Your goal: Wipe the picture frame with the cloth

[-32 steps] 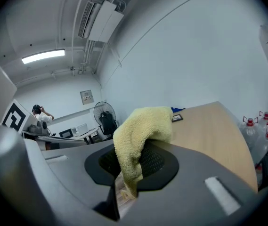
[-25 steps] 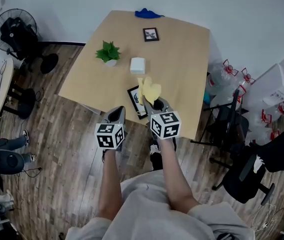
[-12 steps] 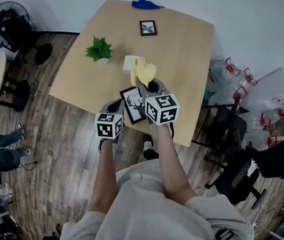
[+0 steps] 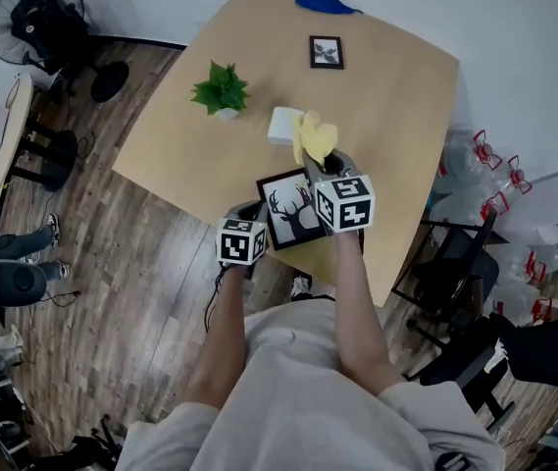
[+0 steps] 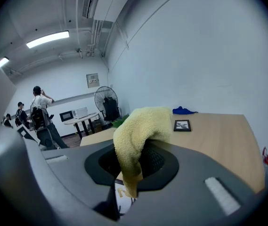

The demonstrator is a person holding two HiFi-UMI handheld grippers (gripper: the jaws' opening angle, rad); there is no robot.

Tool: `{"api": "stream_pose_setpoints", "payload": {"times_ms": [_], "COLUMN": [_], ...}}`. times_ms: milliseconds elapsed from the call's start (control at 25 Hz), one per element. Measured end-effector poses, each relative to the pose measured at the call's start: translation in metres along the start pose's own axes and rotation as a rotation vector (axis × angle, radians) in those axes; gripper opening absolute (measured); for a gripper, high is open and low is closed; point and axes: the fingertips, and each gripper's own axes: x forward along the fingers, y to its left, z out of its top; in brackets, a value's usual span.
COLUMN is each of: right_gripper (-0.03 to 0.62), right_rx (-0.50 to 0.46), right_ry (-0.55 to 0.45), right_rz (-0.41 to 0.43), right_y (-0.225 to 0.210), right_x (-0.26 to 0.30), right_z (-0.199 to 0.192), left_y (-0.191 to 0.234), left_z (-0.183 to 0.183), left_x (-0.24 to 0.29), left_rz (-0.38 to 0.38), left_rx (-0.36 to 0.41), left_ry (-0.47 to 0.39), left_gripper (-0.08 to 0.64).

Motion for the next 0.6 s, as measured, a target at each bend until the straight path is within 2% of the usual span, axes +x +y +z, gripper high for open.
{"api": "stream_pose_setpoints", "payload": {"times_ms": [120,240,400,480,600], "right_gripper": [0.051,0.051,0.051,0.051,0.051], "right_rx": [-0.054,-0.114,-0.302,-0.365,-0.502], "right_ry": [0.056,0.101,0.186,0.228,0.322], "right_rz": [0.006,0.074,0.273,0.386,0.604], "right_y": [-0.01,-0.01,0.015,0.03,0.057], "right_x": [0.011,0.023,0.039,0.047,0.054], "right_z": [-0.014,-0.025,-0.046,-0.061,-0.09], "left_y": [0.006,0.009,0.011,0.009,0.001], "left_z": [-0.011,-0.024,-0.04,-0.047,-0.055], "left_x": [0.008,0.017,0.025,0.028,0.031], "left_rz": [0.006,0.001,-0.019,-0.031,-0.051], "left_rx": [-0.006,-0.008,0.001,0.01,0.045], "left_ry": [0.039,0.084,0.137,0.162,0.192], "left_gripper": [0.052,0.052,0.052,0.052,0.052]}}
